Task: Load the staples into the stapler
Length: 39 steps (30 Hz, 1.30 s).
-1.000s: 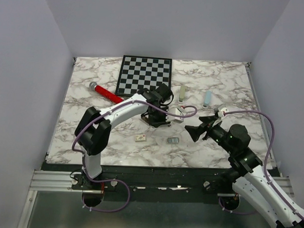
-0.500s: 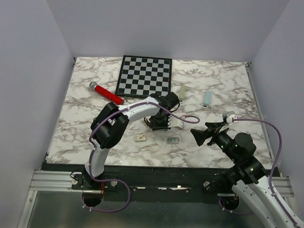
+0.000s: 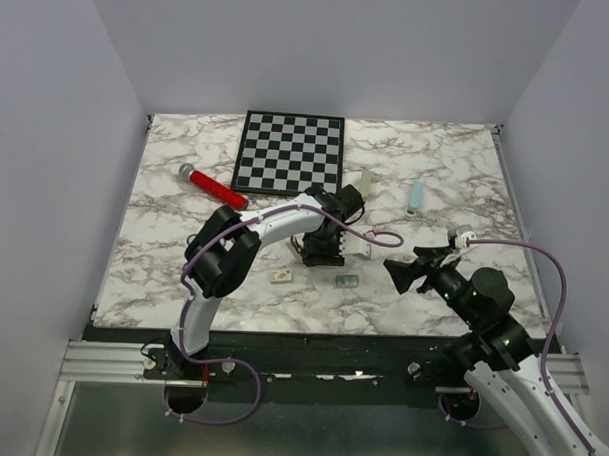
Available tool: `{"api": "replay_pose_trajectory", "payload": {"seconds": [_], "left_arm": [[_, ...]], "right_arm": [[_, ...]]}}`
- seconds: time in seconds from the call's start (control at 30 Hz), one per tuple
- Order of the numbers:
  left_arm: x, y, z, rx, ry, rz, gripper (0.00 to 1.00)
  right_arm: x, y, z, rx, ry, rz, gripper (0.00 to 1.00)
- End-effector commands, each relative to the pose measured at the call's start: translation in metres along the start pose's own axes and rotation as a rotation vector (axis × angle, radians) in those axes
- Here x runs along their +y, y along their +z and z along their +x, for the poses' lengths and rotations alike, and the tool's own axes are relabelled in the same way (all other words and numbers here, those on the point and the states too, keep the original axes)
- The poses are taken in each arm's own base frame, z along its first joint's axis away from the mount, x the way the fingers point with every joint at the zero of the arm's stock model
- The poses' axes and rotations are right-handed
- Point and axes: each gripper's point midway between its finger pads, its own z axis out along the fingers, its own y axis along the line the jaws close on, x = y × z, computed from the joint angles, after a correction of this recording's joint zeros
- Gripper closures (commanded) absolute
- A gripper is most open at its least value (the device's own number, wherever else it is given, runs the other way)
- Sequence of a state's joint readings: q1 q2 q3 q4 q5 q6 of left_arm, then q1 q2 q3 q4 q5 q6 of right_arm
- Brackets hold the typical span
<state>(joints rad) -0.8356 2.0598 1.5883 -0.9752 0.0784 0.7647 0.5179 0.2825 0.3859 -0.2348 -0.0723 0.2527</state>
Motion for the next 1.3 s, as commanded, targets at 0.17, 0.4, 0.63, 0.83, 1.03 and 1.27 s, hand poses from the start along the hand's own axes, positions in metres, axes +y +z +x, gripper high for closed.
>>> {"api": "replay_pose_trajectory", "payload": {"seconds": [0.17, 0.4, 0.63, 0.83, 1.03, 1.27], "left_arm": [[0.022, -0.052, -0.032, -0.163, -0.046, -0.154, 0.07], [0.05, -0.101, -0.054, -0.465, -0.244, -0.266, 0.01], [0.091, -0.175, -0.012, -0.821, -0.655, -0.472, 0.01], [0.083, -0.23, 0.051, -1.107, -0.927, -0.637, 0.01], [0.061, -0.234, 0.114, -1.119, -1.105, -0.833, 0.01], [0.038, -0.241, 0.171, -1.094, -1.16, -1.144, 0.01]], "right_arm": [[0.013, -0.005, -0.028, -0.026, -0.063, -0.049, 0.01], [0.033, -0.004, -0.052, -0.028, -0.139, -0.143, 0.0], [0.041, 0.019, -0.046, 0.064, -0.21, -0.213, 0.0], [0.042, 0.058, -0.016, 0.231, -0.264, -0.286, 0.02], [0.034, 0.096, 0.013, 0.336, -0.308, -0.3, 0.05], [0.043, 0.139, 0.051, 0.498, -0.423, -0.355, 0.07]]}}
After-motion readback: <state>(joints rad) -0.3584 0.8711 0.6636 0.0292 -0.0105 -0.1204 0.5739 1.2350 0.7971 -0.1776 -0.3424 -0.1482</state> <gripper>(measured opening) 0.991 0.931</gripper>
